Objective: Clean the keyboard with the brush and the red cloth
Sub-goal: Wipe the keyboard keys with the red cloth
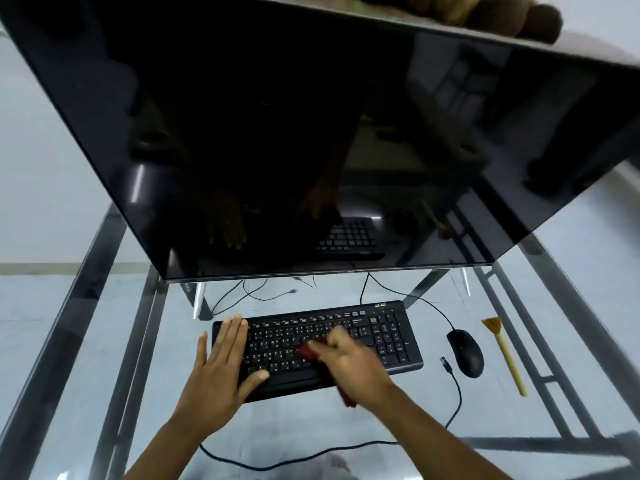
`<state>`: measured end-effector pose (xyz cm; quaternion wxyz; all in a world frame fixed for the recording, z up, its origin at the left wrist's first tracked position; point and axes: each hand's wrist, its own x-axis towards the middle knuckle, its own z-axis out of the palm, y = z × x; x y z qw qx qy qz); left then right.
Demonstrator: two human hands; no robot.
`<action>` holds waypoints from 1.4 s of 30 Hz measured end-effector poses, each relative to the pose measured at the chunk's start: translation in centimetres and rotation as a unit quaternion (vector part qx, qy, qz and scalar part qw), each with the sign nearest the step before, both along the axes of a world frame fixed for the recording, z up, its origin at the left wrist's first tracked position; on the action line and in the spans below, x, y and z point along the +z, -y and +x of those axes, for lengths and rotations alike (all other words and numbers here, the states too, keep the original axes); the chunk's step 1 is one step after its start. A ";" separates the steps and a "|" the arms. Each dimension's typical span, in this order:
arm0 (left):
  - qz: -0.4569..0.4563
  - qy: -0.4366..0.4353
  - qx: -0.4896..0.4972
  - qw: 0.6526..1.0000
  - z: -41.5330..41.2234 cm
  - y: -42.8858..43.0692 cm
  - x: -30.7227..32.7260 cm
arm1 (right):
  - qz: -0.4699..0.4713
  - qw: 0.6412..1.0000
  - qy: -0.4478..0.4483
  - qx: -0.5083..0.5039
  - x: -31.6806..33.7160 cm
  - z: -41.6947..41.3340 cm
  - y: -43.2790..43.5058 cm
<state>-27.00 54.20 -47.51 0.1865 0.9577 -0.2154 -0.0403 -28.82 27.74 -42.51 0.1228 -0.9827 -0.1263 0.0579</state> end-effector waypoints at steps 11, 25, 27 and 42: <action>0.069 0.042 -0.109 0.991 2.1 12.2 1.3 | 0.009 0.999 0.014 -0.036 -0.2 1.7 4.1; 0.095 0.046 -0.101 0.989 0.1 12.2 -1.2 | 0.052 0.997 0.019 -0.062 -2.7 0.7 10.4; 0.100 0.047 -0.094 0.989 0.5 12.6 -1.1 | 0.047 0.988 0.034 -0.145 -2.5 2.1 12.4; -0.024 0.035 -0.038 0.998 0.7 19.7 0.7 | 0.226 0.963 -0.018 -0.145 -0.8 1.8 13.5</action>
